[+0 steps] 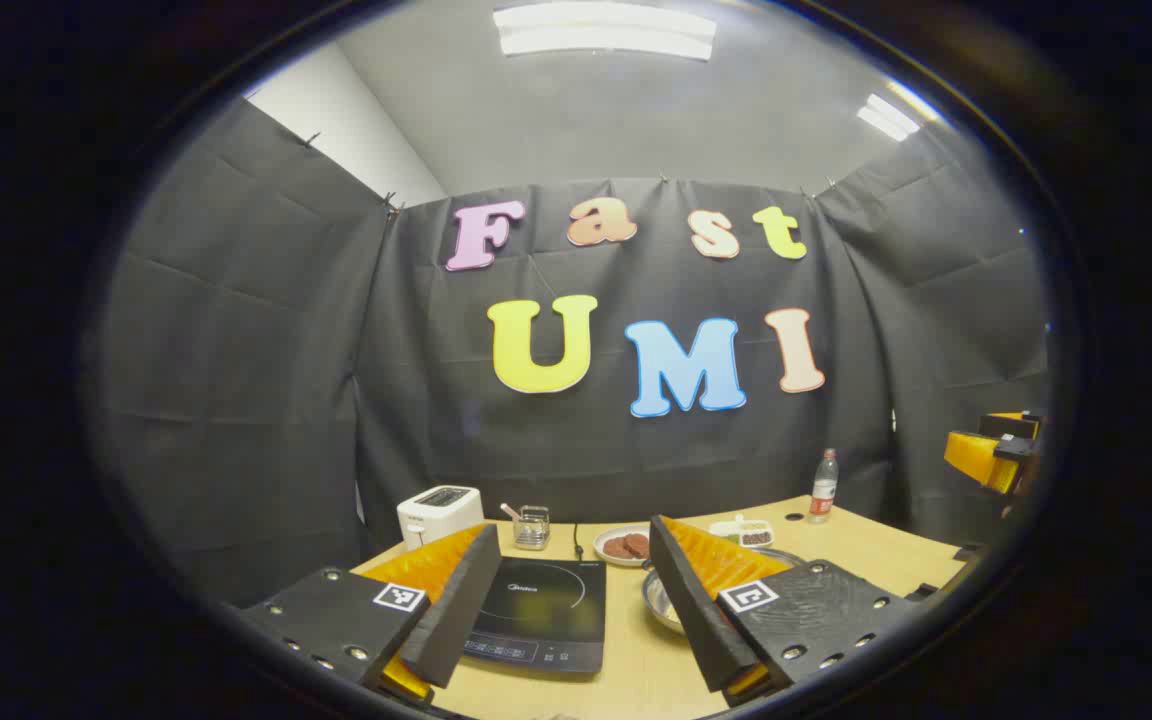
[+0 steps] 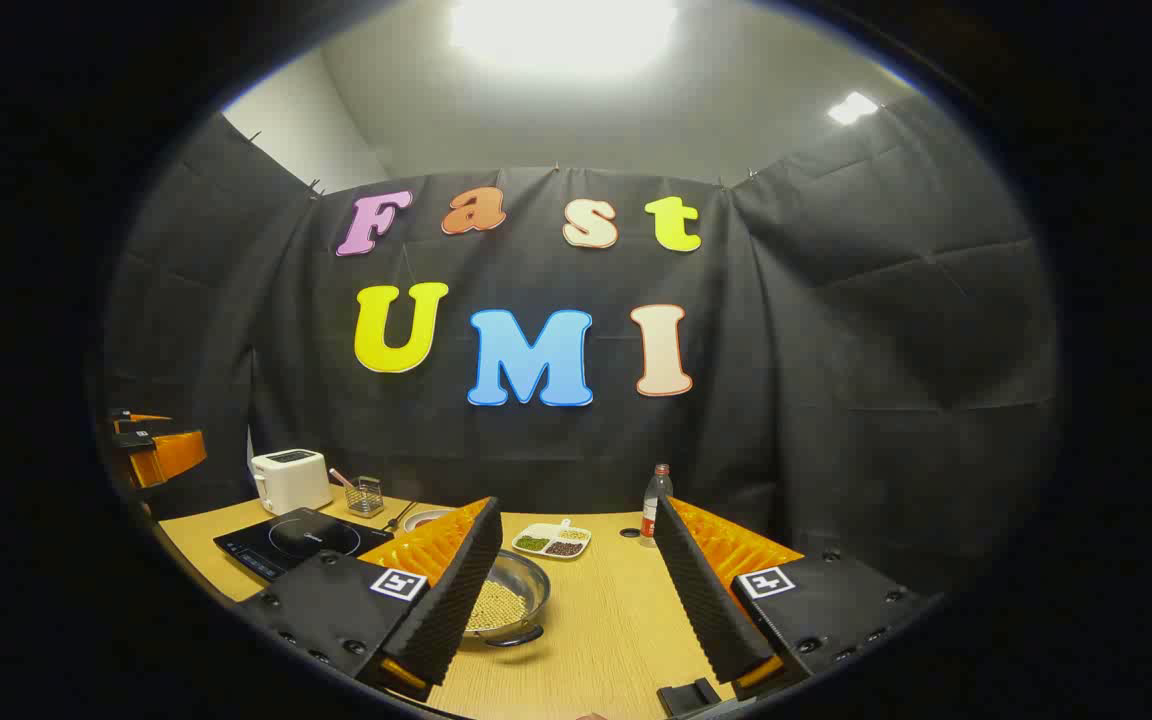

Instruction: First push the handle of the pot to place it horizontally, then grasp the pot with both hands and set it on the induction cooktop.

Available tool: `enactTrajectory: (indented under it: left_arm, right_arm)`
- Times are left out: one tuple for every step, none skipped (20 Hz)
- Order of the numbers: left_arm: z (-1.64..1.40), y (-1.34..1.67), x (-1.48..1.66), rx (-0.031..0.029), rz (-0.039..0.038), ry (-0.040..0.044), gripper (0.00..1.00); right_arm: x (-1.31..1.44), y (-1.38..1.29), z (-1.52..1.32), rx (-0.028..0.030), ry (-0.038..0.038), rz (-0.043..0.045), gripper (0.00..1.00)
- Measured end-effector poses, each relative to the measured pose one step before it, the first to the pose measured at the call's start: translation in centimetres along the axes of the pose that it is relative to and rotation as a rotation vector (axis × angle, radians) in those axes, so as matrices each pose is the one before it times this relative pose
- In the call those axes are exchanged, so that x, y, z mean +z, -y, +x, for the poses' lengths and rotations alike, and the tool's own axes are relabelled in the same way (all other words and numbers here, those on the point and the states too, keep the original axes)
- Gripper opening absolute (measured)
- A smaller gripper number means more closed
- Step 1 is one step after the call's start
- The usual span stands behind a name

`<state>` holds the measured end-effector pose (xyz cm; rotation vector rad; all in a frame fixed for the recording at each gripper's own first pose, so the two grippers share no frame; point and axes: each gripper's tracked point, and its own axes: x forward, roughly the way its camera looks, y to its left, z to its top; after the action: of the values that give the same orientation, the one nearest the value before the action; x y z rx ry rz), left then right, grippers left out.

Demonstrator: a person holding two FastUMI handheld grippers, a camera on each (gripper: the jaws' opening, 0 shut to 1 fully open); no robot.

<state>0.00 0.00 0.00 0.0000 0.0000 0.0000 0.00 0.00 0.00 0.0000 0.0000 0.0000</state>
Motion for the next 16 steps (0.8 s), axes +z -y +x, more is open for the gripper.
enactTrajectory:
  left_arm:
    - [-0.039, -0.029, -0.087, 0.00198, -0.00133, 0.00004, 0.89]
    - [-0.034, 0.013, 0.1, 0.00037, -0.00095, -0.00015, 0.92]
    - [-0.1, 0.025, -0.026, 0.00034, 0.00078, 0.0003, 0.92]
    - [0.004, 0.062, 0.14, -0.00078, 0.00168, 0.00239, 0.92]
    - [-0.035, 0.09, 0.084, -0.0012, 0.00287, 0.00048, 0.91]
    - [0.012, 0.072, 0.055, -0.00194, 0.00259, 0.001, 0.91]
    - [-0.069, 0.036, 0.08, -0.00018, 0.0021, 0.00159, 0.9]
    - [-0.006, 0.054, 0.066, -0.00108, 0.00102, 0.00122, 0.9]
    - [-0.069, 0.088, 0.005, -0.00001, 0.00052, 0.00168, 0.9]
    - [-0.091, 0.046, 0.119, 0.00032, -0.00039, 0.00286, 0.89]
    - [-0.11, 0.029, 0.08, -0.00056, -0.00086, 0.00137, 0.89]
    - [-0.07, 0.075, 0.099, -0.00018, -0.00013, -0.00069, 0.89]
    - [-0.025, 0.028, -0.087, -0.00068, 0.00019, -0.00044, 0.89]
    - [-0.107, 0.059, -0.063, 0.00098, 0.00035, -0.00006, 0.9]
    - [-0.066, -0.041, -0.054, 0.00036, -0.00028, -0.00057, 0.9]
    - [-0.077, -0.046, 0.037, 0.00214, -0.00078, -0.00042, 0.91]
  right_arm:
    - [0.144, -0.068, -0.01, 0.00301, 0.00104, -0.00115, 0.97]
    - [0.054, -0.054, 0.081, 0.00063, 0.0013, -0.00373, 0.97]
    - [0.088, 0.03, -0.008, 0.00165, 0.0025, -0.00462, 0.97]
    - [0.051, -0.059, 0.045, 0.0023, 0.00181, -0.00193, 0.97]
    - [-0.005, -0.098, -0.058, 0.00365, 0.00006, -0.00125, 0.97]
    - [-0.032, -0.014, 0.016, 0.00208, -0.00034, -0.00104, 0.97]
    - [0.074, 0.035, 0.006, 0.00035, -0.00017, -0.00022, 0.97]
    - [0.06, 0.031, 0.022, -0.00045, 0.00098, 0.00059, 0.97]
    - [0.061, 0.082, -0.04, -0.00472, 0.00263, -0.00084, 0.97]
    - [0.094, 0.064, -0.044, -0.00229, 0.00315, -0.0014, 0.97]
    - [-0.005, -0.008, -0.05, 0.00019, 0.00329, -0.0005, 0.97]
    - [-0.013, -0.048, -0.034, 0.00083, 0.00078, -0.00096, 0.97]
    - [-0.027, -0.024, -0.039, 0.00112, -0.00081, -0.00129, 0.97]
    - [-0.067, -0.004, -0.029, 0.00059, -0.00238, -0.00067, 0.97]
    - [-0.143, 0.095, -0.094, -0.00065, -0.00296, 0.00205, 0.97]
    - [-0.092, 0.041, -0.023, -0.0011, -0.00359, 0.00505, 0.97]
